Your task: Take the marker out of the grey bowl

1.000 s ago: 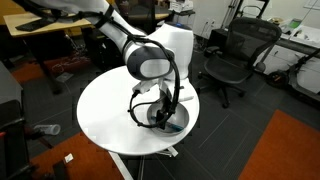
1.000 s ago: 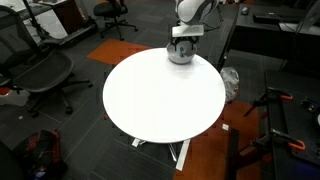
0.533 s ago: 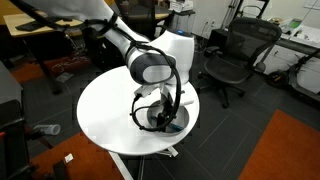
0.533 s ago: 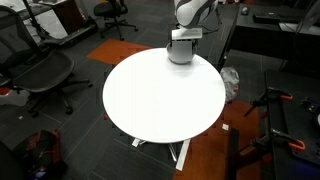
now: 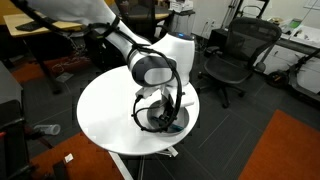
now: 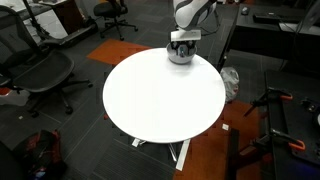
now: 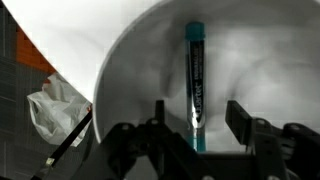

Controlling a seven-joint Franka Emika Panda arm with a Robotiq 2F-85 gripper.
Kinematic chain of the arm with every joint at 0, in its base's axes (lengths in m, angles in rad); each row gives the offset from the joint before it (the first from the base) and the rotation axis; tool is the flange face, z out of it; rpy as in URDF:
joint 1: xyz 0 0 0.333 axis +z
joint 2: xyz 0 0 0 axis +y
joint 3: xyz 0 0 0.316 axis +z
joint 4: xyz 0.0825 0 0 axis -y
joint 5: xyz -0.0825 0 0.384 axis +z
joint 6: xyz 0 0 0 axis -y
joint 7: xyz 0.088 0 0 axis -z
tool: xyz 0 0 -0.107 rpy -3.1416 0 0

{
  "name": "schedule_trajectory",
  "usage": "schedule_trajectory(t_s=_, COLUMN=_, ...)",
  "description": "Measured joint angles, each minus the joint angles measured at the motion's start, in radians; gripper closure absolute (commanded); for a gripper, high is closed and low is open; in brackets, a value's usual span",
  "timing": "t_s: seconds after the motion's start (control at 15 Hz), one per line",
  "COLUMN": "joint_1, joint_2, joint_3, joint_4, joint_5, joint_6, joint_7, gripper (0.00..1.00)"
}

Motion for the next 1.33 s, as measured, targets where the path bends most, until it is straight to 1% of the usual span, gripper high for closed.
schedule_trajectory(t_s=0.07, joint_1=0.0, joint_2=0.002, joint_3=0.0, joint_4=0.001, joint_5=0.0, joint_6=0.0, joint_7=0.0, gripper=0.73)
schedule_trajectory(t_s=0.27, joint_1=0.0, joint_2=0.004, joint_3=0.0, joint_4=0.004, joint_5=0.002, joint_6=0.0, joint_7=0.0, gripper=0.95)
schedule_trajectory(t_s=0.33, joint_1=0.0, joint_2=0.004, joint_3=0.0, joint_4=0.004, joint_5=0.002, joint_6=0.0, joint_7=0.0, gripper=1.0)
schedule_trajectory(t_s=0.47, joint_1=0.0, joint_2=0.004, joint_3=0.0, joint_4=0.005, joint_5=0.004, joint_6=0.0, joint_7=0.0, gripper=0.95)
schedule_trajectory(t_s=1.07, joint_1=0.001, joint_2=0.002, joint_3=0.002, joint_4=0.007, joint_5=0.006, joint_6=0.0, joint_7=-0.001, gripper=0.95)
schedule_trajectory(t_s=1.33, joint_1=0.01, joint_2=-0.017, joint_3=0.003, joint_4=0.007, joint_5=0.006, joint_6=0.0, joint_7=-0.001, gripper=0.95)
